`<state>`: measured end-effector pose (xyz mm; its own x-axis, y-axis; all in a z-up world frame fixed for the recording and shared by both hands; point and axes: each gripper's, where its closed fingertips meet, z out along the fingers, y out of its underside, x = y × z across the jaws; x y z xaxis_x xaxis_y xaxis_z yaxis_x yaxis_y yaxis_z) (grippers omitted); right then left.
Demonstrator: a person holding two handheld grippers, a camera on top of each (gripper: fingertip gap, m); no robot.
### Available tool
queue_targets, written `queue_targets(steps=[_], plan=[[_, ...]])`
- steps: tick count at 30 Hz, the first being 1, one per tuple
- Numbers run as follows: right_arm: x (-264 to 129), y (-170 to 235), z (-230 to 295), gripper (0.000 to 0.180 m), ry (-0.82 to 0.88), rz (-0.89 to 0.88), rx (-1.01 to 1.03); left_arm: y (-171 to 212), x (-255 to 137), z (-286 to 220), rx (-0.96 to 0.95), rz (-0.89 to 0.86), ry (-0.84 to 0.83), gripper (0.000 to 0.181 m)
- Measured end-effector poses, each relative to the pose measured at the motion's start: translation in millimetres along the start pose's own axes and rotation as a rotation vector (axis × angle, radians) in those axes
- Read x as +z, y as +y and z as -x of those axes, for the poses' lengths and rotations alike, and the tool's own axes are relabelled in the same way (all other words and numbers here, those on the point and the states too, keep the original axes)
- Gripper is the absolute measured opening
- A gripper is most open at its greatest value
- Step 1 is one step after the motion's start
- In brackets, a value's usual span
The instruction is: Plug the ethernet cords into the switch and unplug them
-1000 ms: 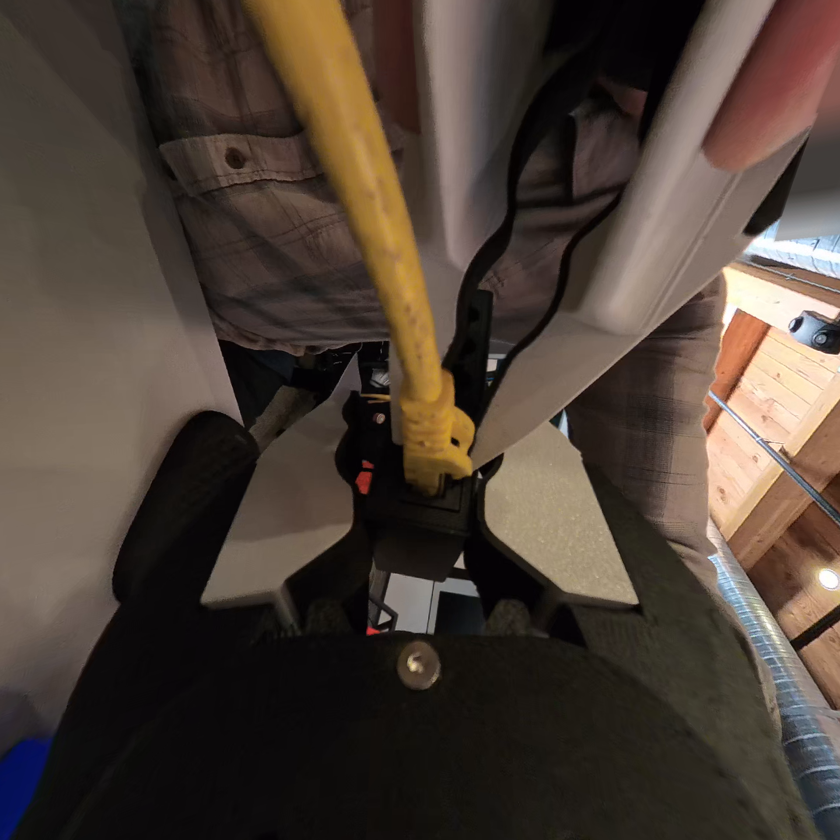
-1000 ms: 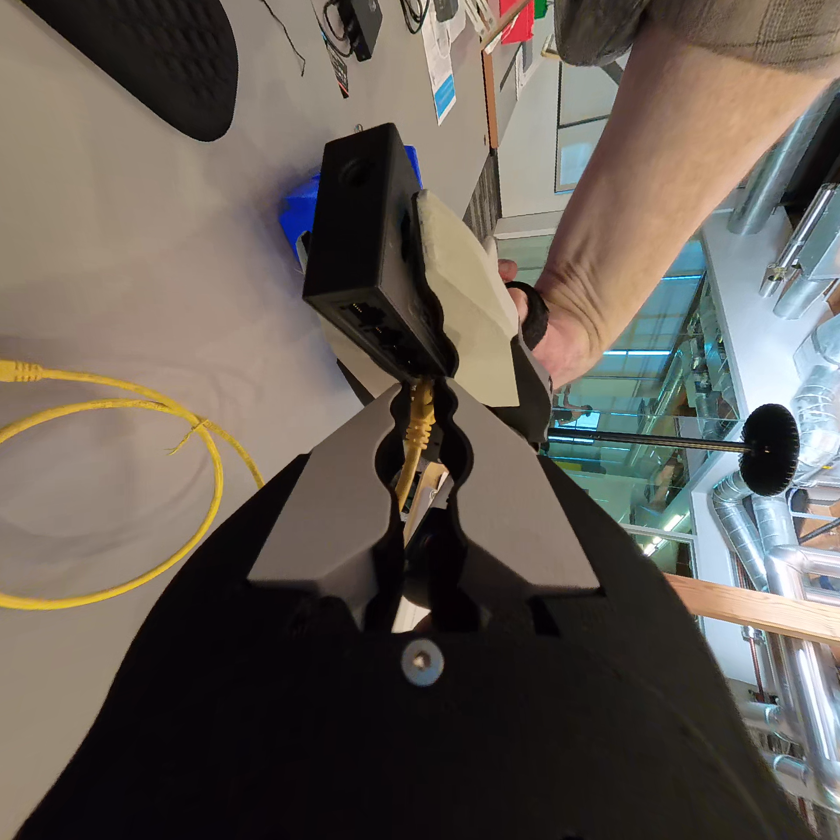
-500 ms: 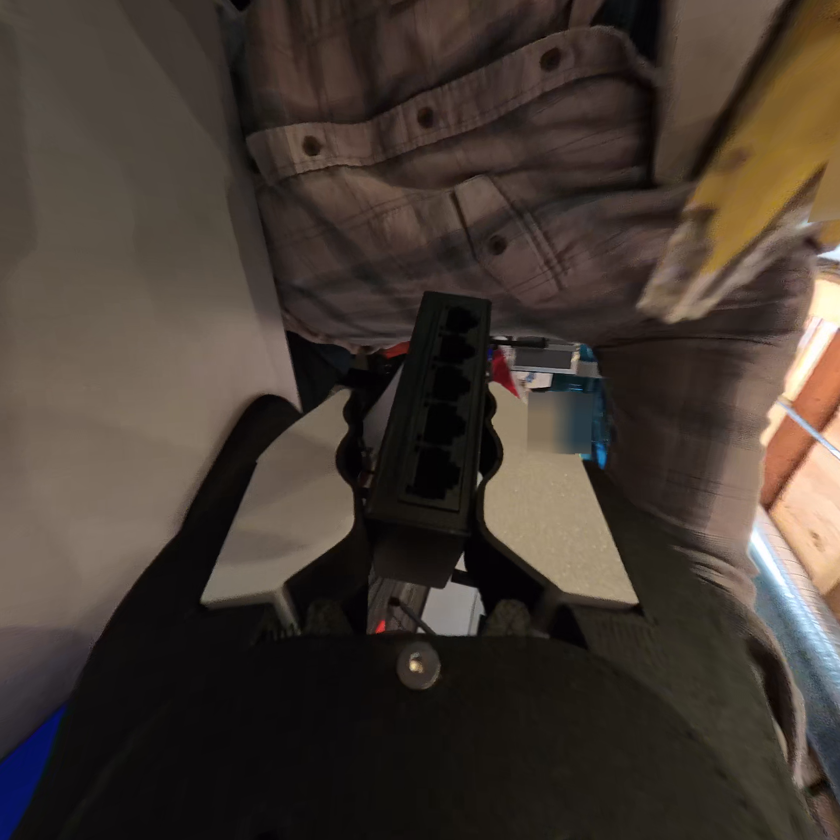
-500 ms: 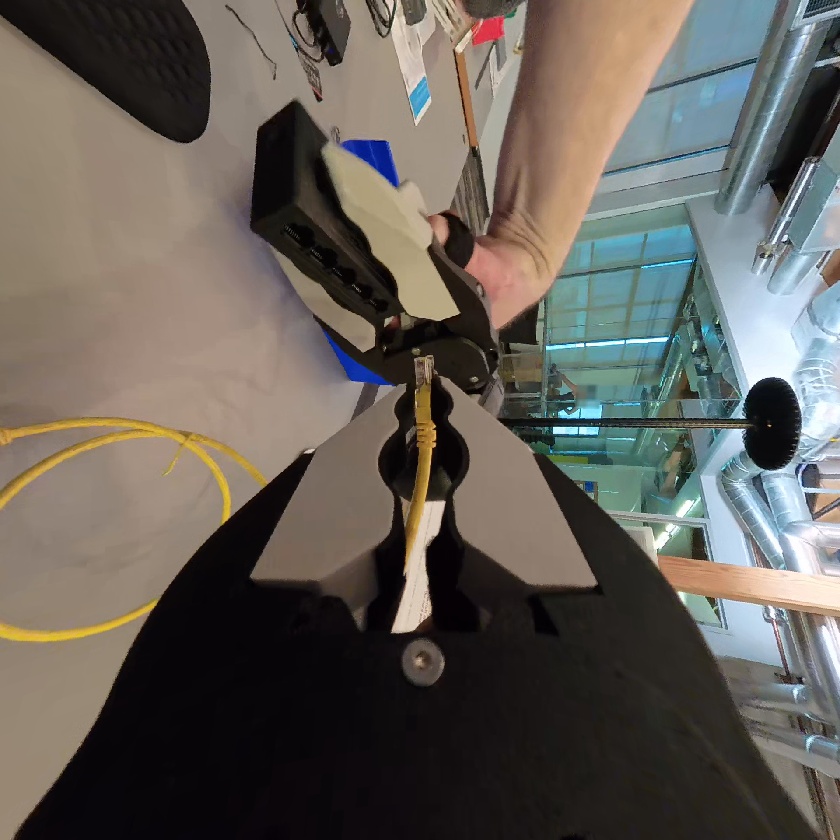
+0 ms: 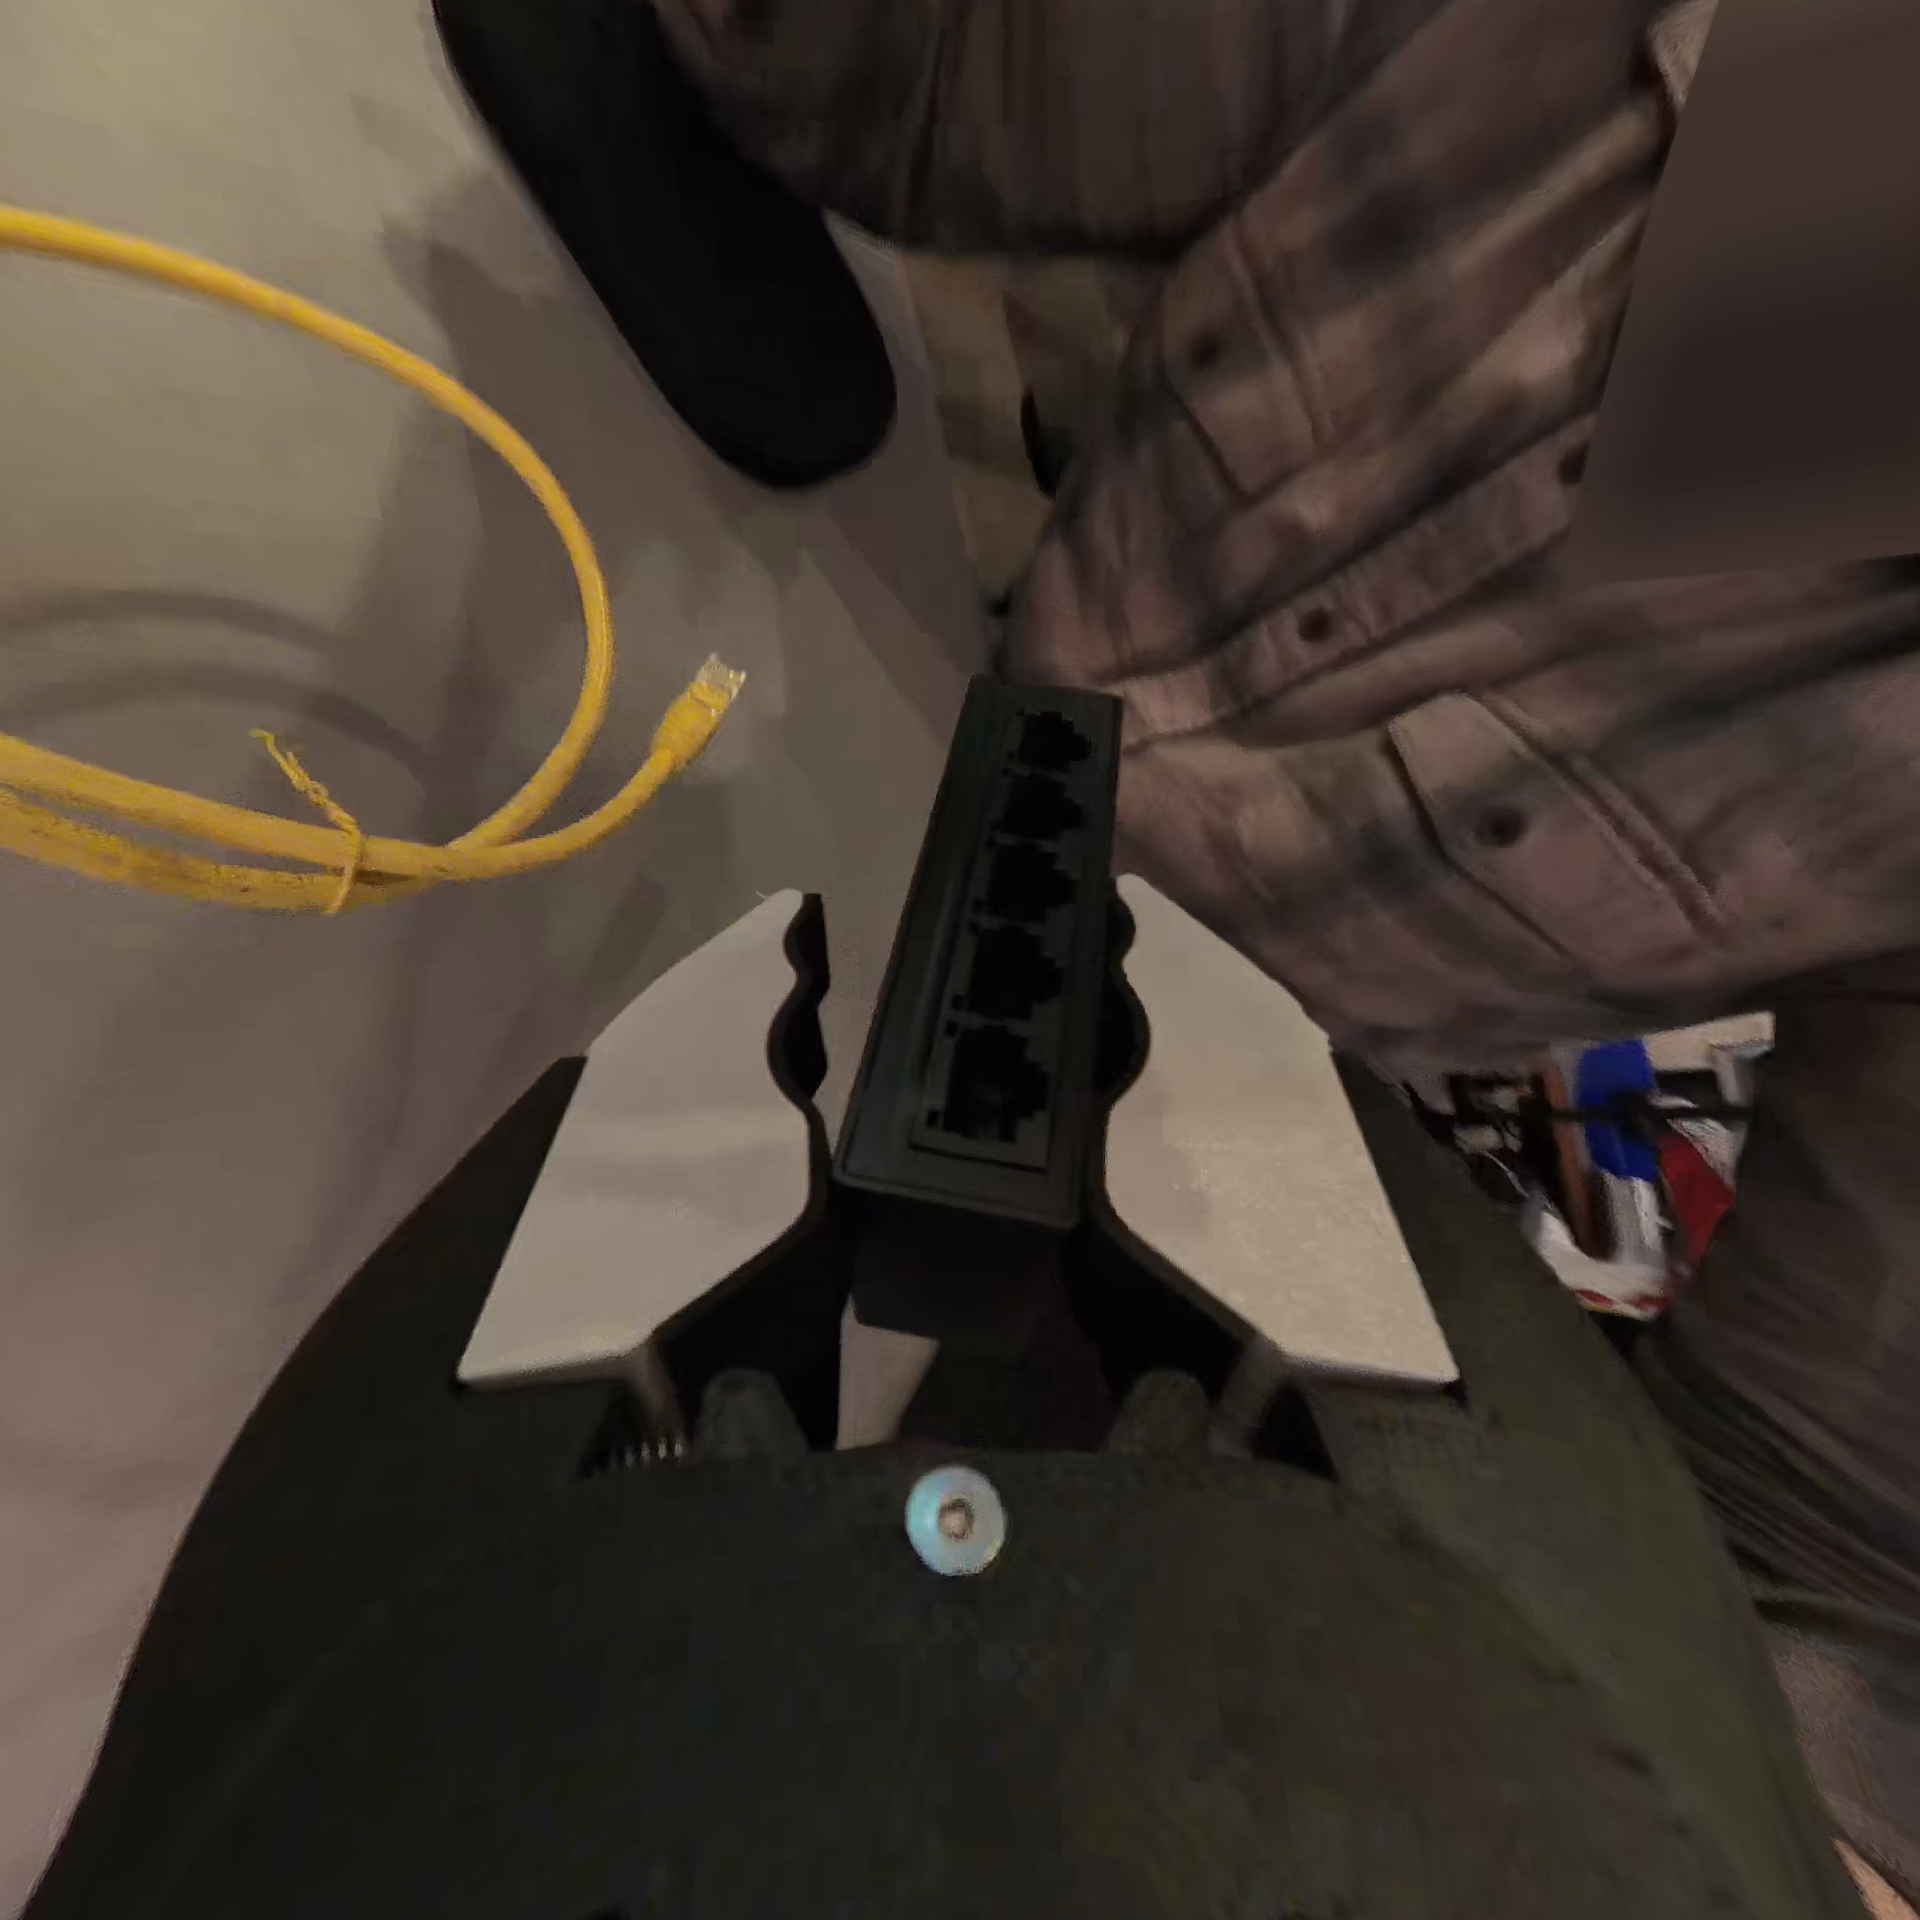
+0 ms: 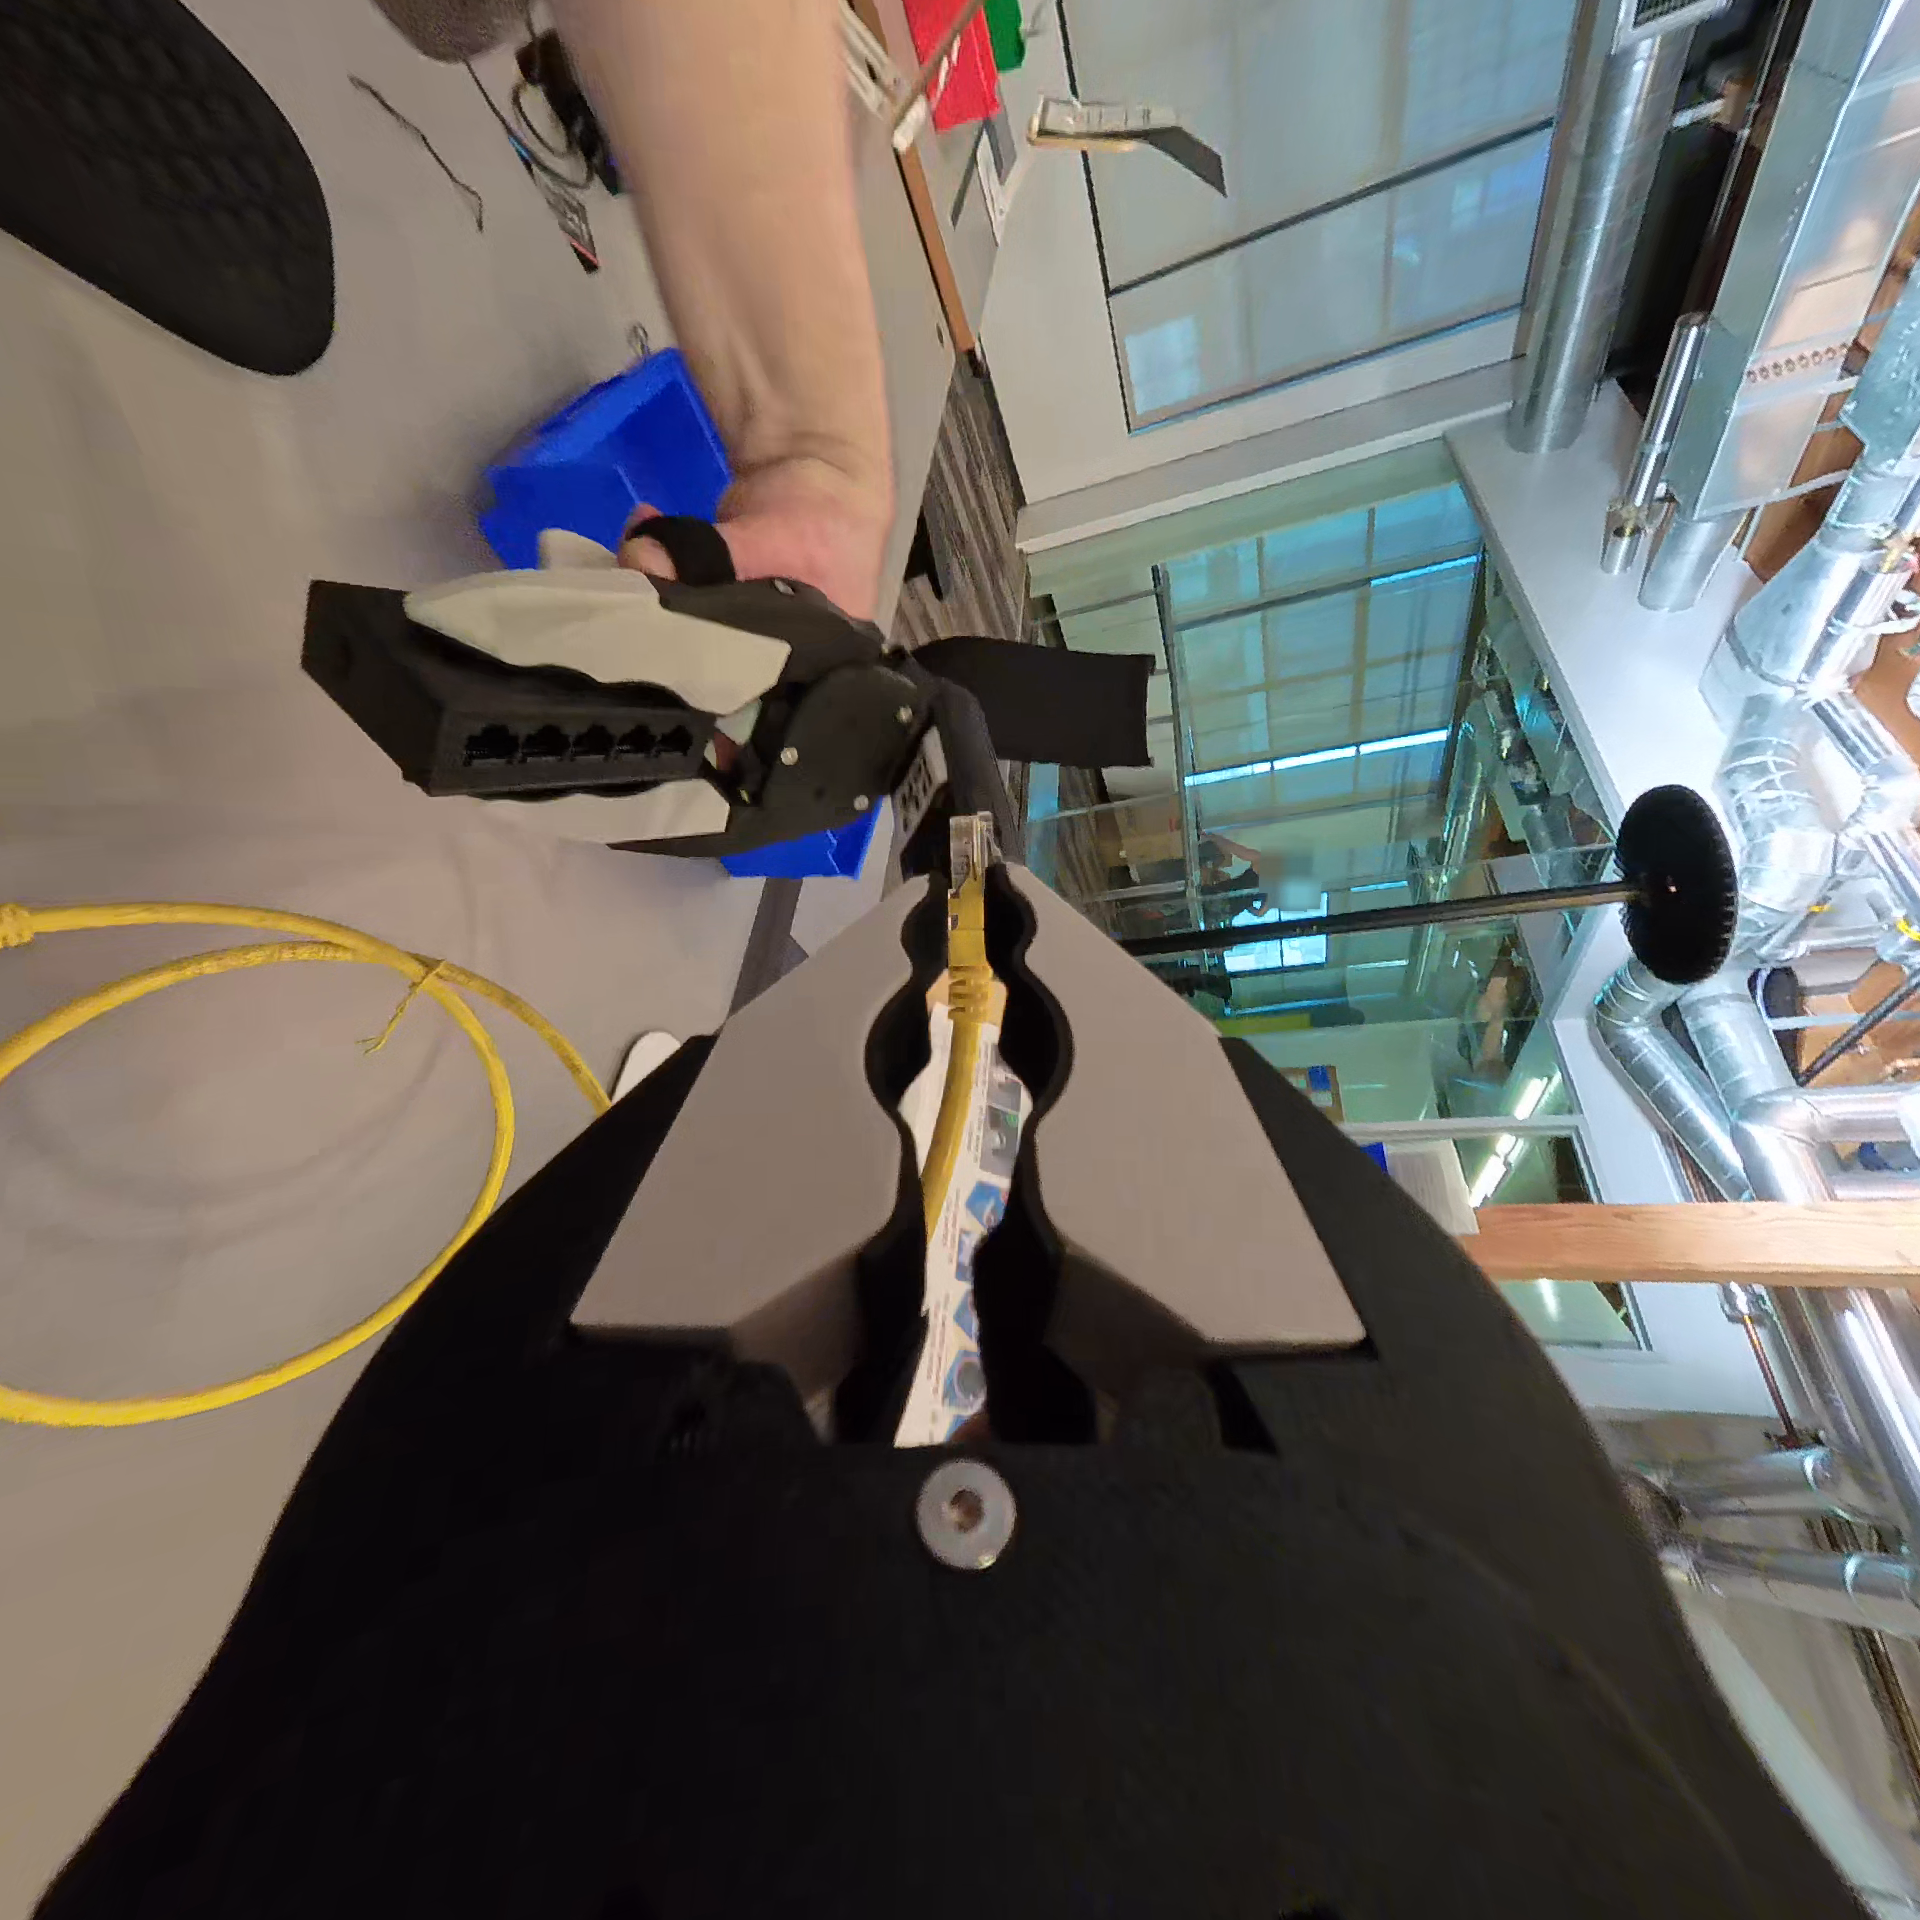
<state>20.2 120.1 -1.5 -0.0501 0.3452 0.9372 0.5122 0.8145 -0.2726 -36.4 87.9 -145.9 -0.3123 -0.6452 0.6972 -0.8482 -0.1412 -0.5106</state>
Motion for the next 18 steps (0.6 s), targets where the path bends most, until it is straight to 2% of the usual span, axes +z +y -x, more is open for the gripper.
queue_targets(steps=[1,2,7,9,15,18], plan=[[-2,3,-3,0.005,0.000,0.015,0.002,-4,-1,6,0.043,-0.043,-0.037,0.050],[-5,6,-6,0.005,-0.001,0.030,0.001,-8,-4,14,0.069,-0.078,-0.095,0.050],[-24,16,-22,0.005,-0.005,0.111,0.003,-44,-19,20,0.232,-0.287,-0.134,0.050],[-33,21,-27,0.005,0.001,0.153,0.009,-55,-30,31,0.270,-0.353,-0.197,0.049],[-70,33,-44,0.005,0.049,0.265,0.043,-55,-51,31,0.458,-0.465,-0.355,0.050],[-94,42,-56,0.005,0.084,0.346,0.046,-50,-55,19,0.528,-0.522,-0.318,0.050]])
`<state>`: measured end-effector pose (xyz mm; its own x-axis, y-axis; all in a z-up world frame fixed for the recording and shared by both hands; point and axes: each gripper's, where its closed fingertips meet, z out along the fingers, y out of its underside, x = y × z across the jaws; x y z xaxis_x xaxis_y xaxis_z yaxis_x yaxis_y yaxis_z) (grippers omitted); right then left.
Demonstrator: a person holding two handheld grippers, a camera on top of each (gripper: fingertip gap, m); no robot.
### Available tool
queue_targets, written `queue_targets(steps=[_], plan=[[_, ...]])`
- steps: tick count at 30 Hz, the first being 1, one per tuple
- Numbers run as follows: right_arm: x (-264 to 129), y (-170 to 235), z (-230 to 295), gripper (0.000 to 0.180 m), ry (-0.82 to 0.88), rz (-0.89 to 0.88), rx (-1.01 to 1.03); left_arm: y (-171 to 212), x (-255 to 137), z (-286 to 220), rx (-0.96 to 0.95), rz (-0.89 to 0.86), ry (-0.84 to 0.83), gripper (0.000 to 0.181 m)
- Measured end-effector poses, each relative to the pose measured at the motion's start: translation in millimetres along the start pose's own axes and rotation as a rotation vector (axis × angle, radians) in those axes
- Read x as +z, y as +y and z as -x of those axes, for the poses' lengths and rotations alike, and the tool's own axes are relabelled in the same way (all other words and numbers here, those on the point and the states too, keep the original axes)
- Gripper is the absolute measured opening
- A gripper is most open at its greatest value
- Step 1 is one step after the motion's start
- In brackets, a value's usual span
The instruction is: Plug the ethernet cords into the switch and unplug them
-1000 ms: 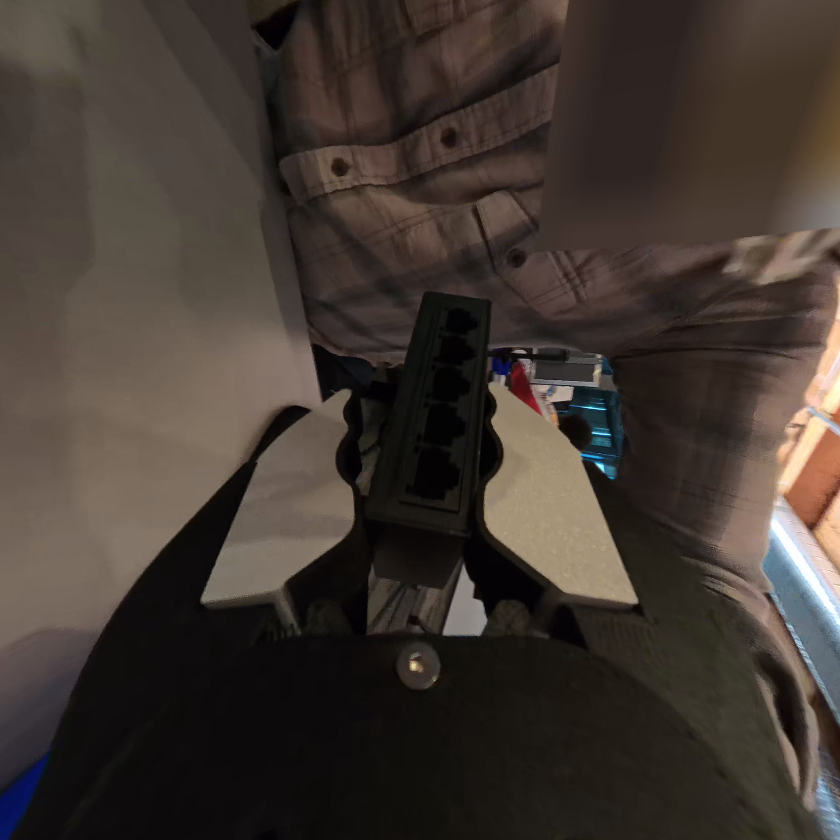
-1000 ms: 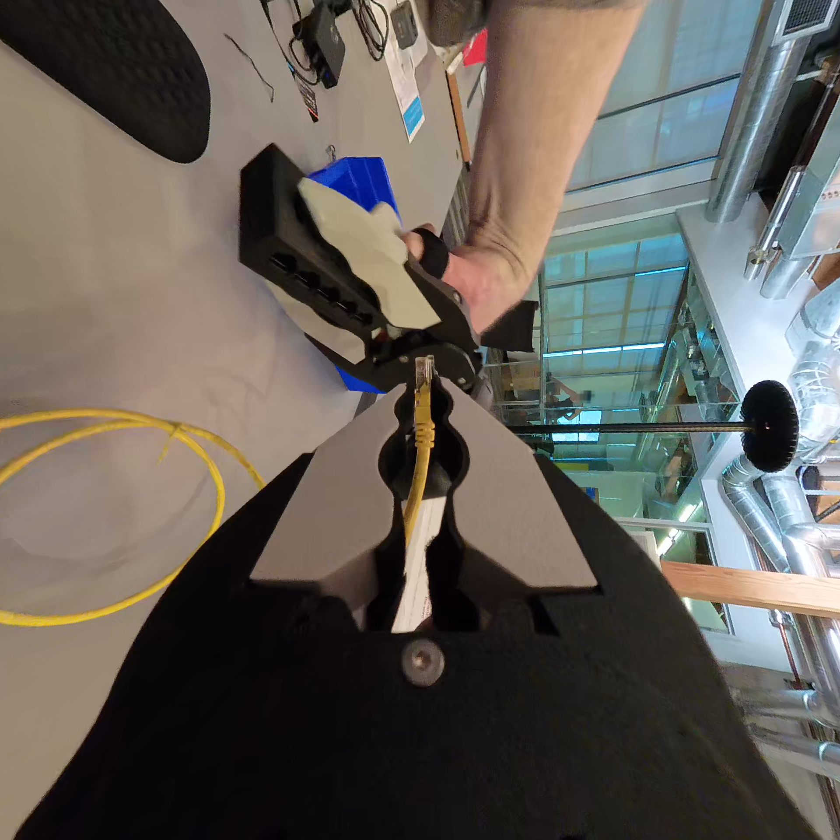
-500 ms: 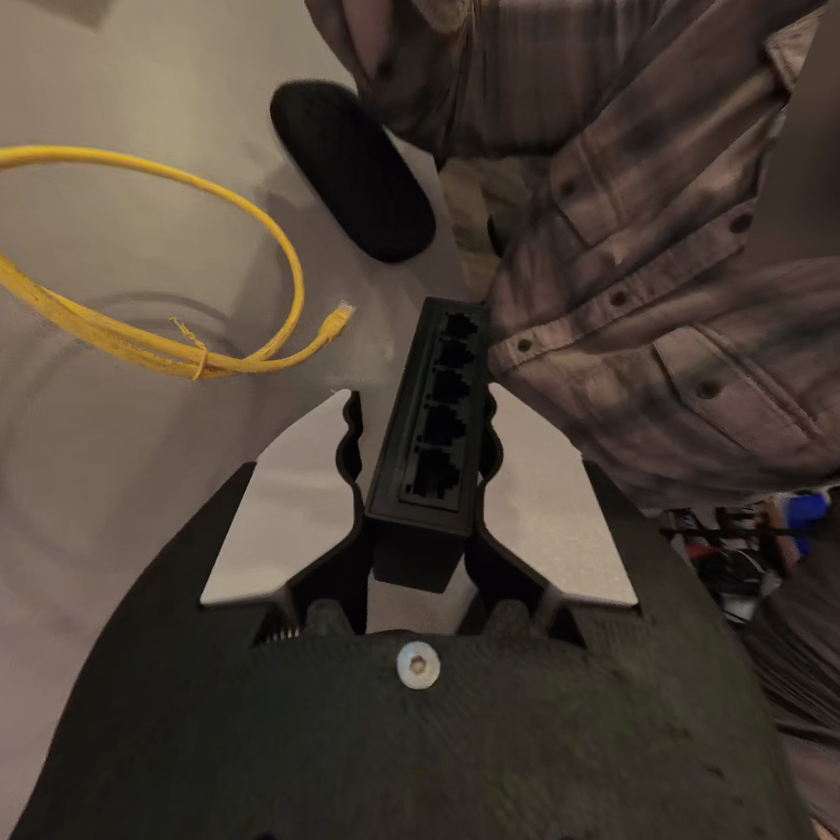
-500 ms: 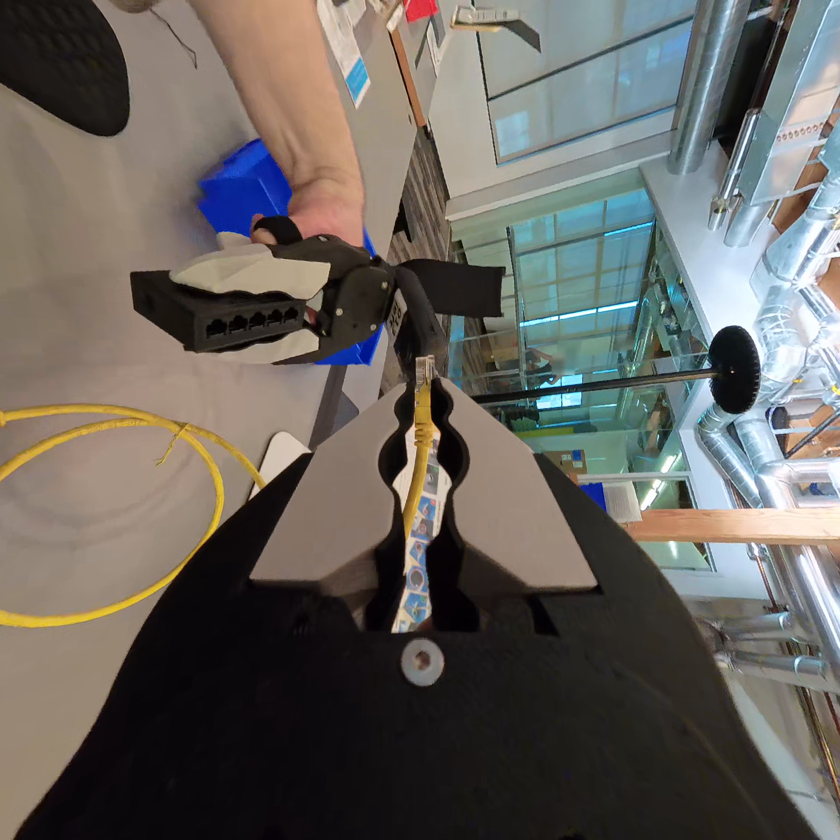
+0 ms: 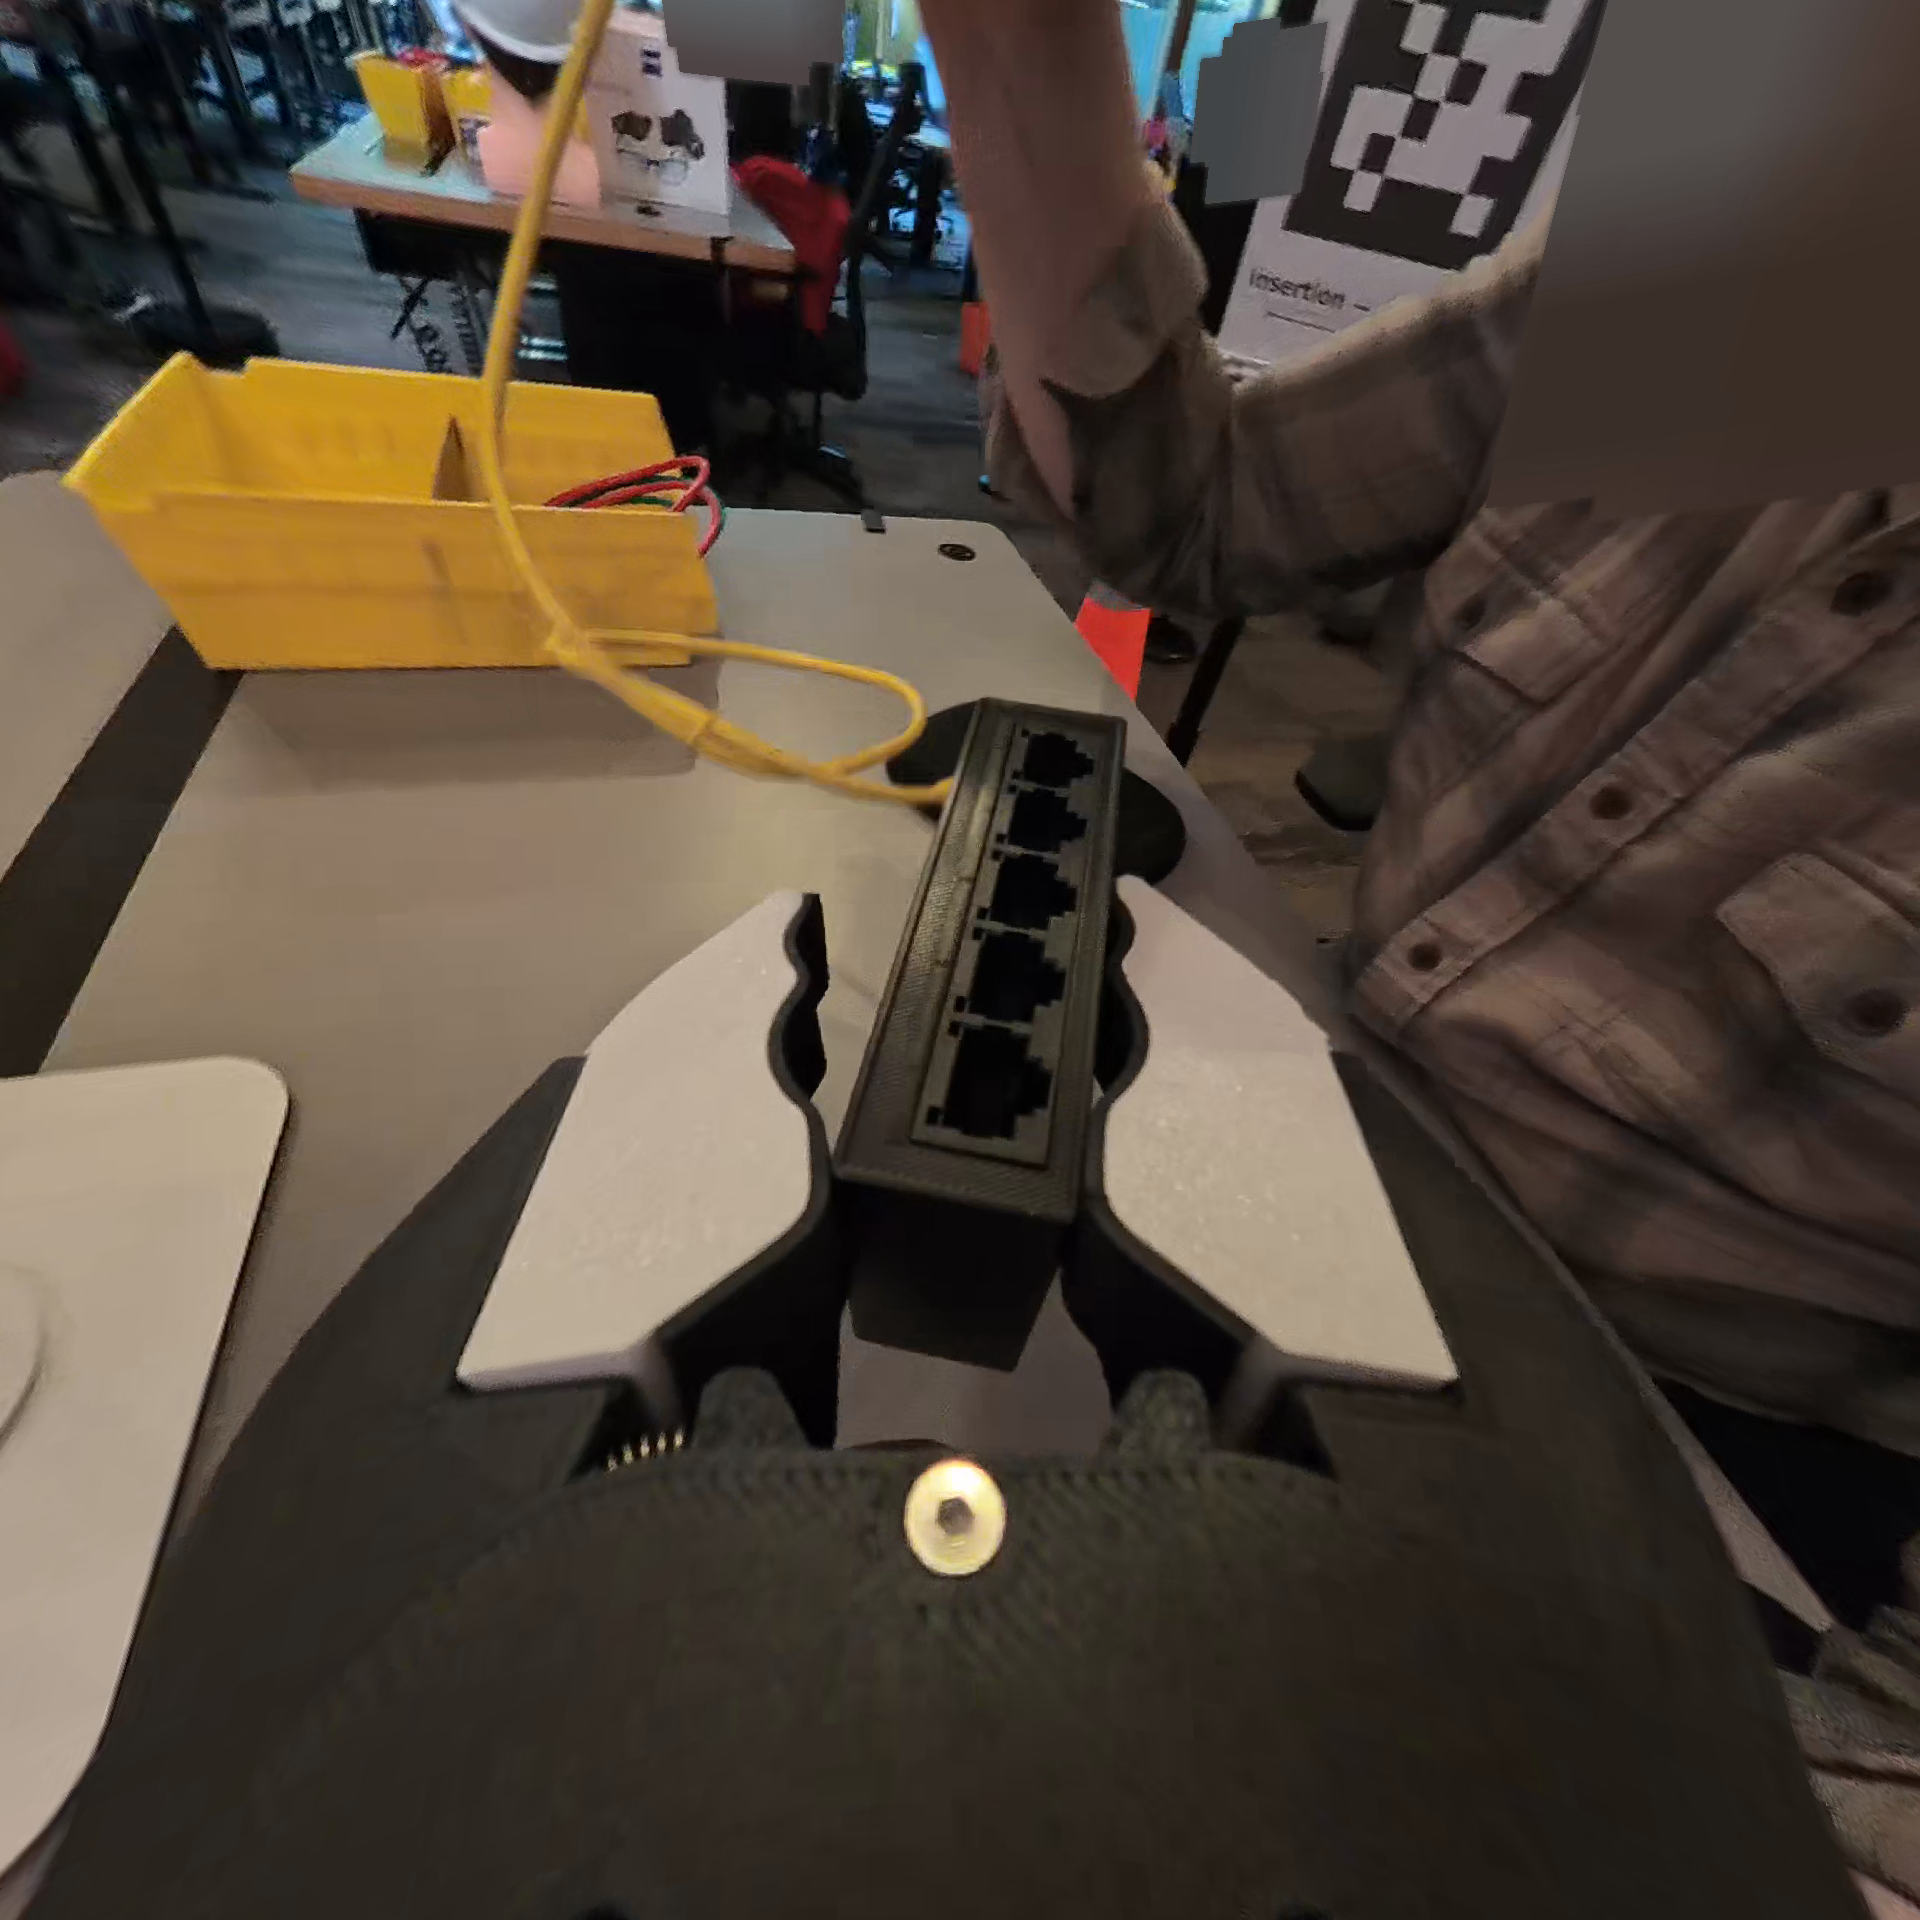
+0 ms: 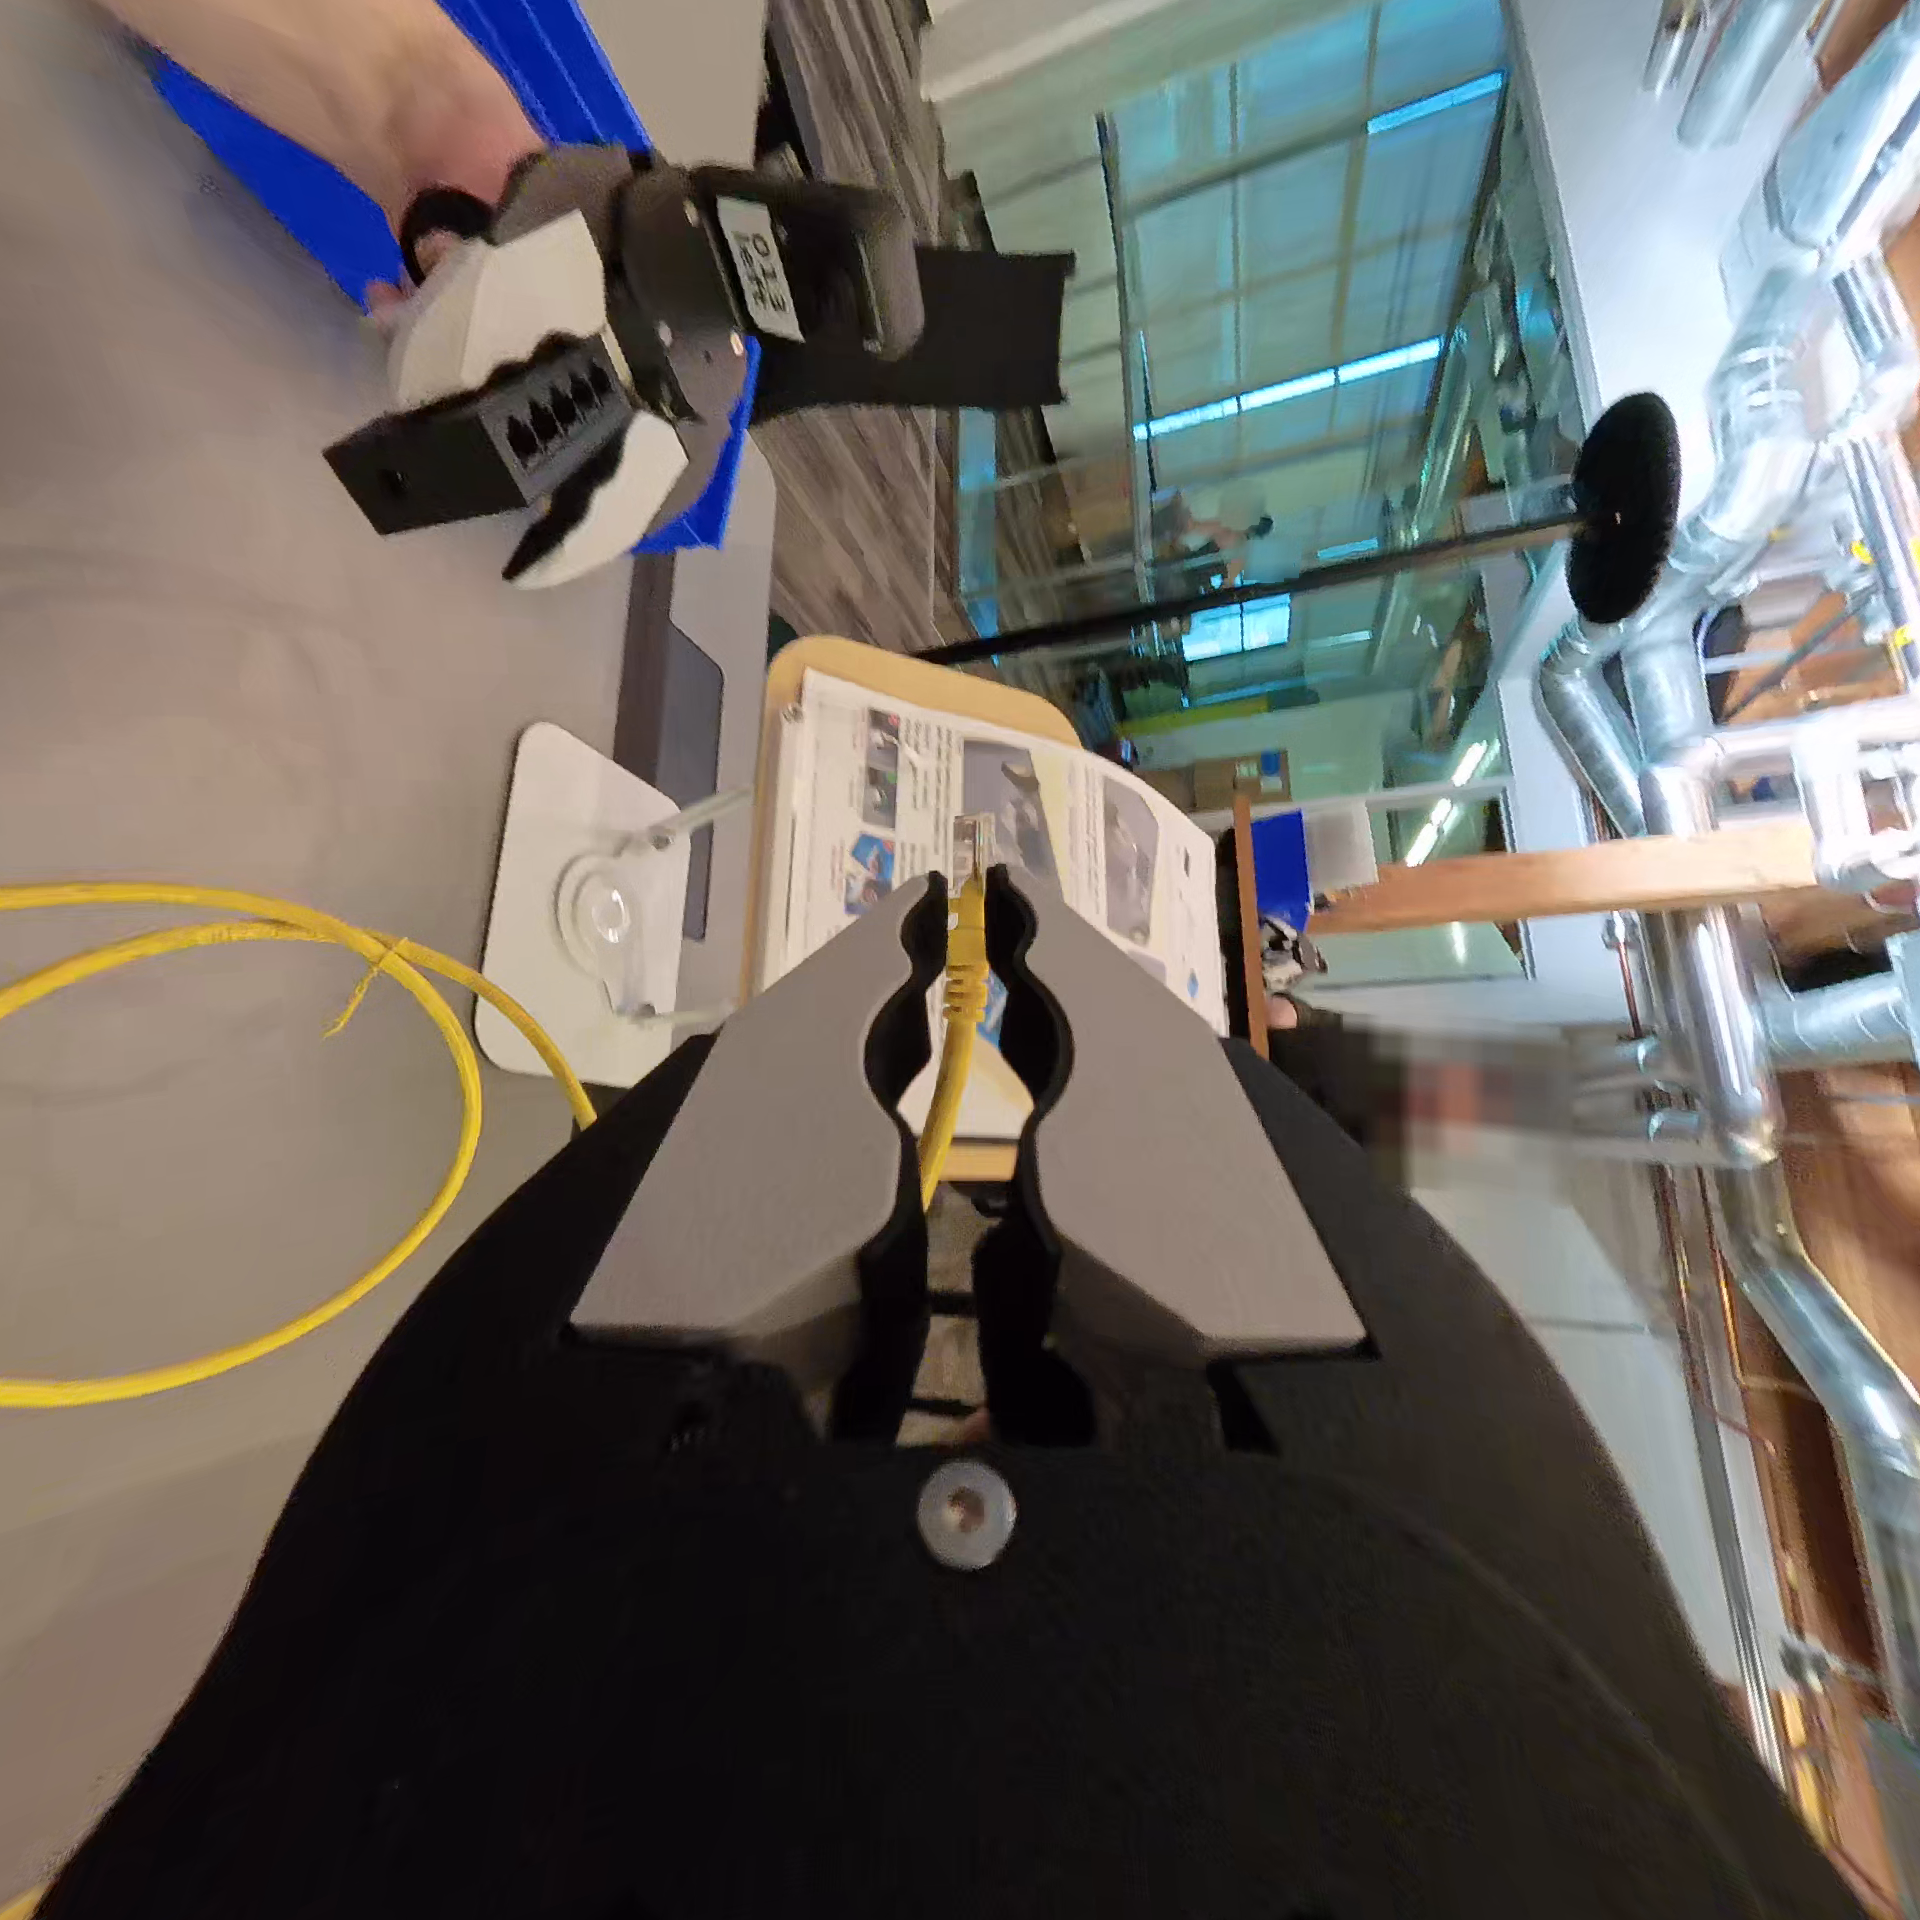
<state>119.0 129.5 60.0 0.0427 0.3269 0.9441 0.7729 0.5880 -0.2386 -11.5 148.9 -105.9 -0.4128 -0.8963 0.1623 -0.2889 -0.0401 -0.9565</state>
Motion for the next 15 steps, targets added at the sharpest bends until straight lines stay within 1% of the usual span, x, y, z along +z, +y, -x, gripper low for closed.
queue_targets(steps=[2,4,8,15], plan=[[-14,14,-11,0.005,0.033,0.049,0.014,-5,-6,4,0.004,-0.014,-0.038,0.050],[-29,34,-22,0.004,0.064,0.121,0.022,-9,-8,-4,0.021,-0.033,-0.019,0.050],[-64,76,-45,0.005,0.116,0.246,0.054,-1,-4,-3,0.039,0.047,-0.061,0.049],[-132,167,-73,0.005,0.159,0.472,0.112,8,9,2,0.018,0.076,-0.050,0.050]])
